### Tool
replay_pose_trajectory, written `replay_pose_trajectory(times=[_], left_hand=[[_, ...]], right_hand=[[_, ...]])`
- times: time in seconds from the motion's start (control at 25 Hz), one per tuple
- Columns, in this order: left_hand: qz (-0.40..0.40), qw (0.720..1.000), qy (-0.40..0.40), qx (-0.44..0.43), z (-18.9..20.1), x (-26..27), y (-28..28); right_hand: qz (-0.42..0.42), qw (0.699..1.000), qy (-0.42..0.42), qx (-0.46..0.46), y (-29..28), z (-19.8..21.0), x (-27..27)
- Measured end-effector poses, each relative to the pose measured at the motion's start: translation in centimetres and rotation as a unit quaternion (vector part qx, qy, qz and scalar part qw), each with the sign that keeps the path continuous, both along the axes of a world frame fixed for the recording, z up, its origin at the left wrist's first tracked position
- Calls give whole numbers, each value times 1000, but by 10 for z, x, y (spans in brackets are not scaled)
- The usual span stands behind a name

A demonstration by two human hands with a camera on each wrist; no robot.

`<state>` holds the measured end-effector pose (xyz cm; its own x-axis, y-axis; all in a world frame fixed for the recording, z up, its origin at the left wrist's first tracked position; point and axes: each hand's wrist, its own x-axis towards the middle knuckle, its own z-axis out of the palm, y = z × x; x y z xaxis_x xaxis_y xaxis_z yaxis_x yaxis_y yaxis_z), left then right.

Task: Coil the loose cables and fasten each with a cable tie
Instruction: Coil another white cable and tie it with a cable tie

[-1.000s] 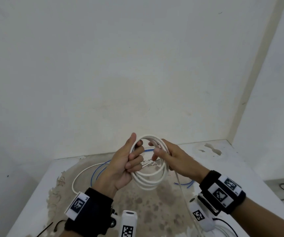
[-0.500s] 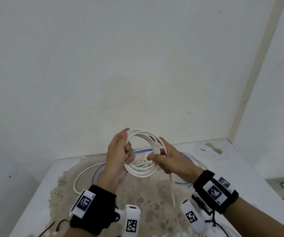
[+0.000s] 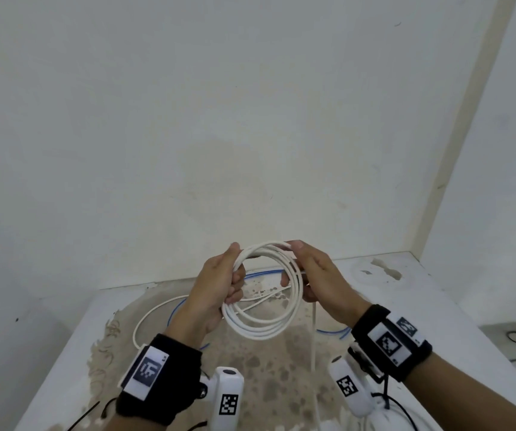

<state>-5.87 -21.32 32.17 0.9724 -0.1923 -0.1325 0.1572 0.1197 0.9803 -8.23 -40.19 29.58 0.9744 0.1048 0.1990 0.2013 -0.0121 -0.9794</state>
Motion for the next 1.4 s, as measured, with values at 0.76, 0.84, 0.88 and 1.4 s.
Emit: replay_pose_trajectory(times=[0.76, 0.84, 0.88, 1.4], left_hand=[[191, 948, -41, -250, 2, 37, 44], [157, 974, -31, -159, -14, 32, 32], [123, 986, -30, -109, -21, 25, 23], [-150, 970, 144, -126, -24, -25, -25]], right_hand=[[175, 861, 0, -478, -28, -73, -23], [178, 829, -97, -521, -12, -44, -34], [162, 821, -151, -526, -5, -25, -37], [-46, 935, -196, -293, -7, -22, -8]])
